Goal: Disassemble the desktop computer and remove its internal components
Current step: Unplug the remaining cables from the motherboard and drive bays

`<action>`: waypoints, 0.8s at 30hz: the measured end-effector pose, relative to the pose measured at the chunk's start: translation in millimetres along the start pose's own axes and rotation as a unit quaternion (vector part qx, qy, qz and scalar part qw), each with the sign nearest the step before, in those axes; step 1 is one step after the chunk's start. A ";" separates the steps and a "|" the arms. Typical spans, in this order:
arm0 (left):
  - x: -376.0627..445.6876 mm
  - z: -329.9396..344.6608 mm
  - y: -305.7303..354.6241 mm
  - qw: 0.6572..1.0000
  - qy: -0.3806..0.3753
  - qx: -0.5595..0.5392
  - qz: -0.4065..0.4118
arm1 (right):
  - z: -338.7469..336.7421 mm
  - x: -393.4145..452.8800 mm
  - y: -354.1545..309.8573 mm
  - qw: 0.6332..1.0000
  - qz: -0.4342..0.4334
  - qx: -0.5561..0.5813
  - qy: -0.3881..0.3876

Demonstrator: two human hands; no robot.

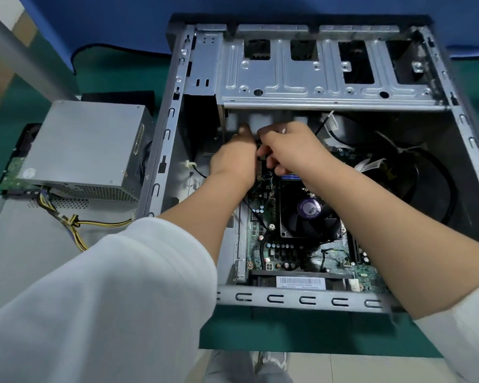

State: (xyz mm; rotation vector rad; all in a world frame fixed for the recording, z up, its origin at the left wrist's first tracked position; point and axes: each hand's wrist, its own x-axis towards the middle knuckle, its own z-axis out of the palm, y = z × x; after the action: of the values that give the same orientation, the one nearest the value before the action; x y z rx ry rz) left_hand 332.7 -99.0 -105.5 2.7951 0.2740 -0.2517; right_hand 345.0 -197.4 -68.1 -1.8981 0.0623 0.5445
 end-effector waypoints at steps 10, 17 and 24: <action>-45.7 -45.8 0.6 0.913 -0.037 -0.384 -0.131 | -38.6 -63.9 -8.4 0.992 -0.095 0.076 -0.038; -82.9 -82.8 -5.3 0.706 -0.040 -0.694 -0.135 | -47.0 -73.4 -34.0 0.961 -0.160 0.222 -0.044; -74.8 -128.8 -31.7 0.748 0.032 -0.663 -0.017 | -22.3 -27.2 -75.5 0.968 -0.180 0.171 -0.039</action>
State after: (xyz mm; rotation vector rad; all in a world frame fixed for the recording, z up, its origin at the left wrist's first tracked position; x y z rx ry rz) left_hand 271.8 -38.8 20.5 1.3617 0.3293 0.0573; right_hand 350.6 -193.5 15.0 -1.5024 -0.2230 0.3329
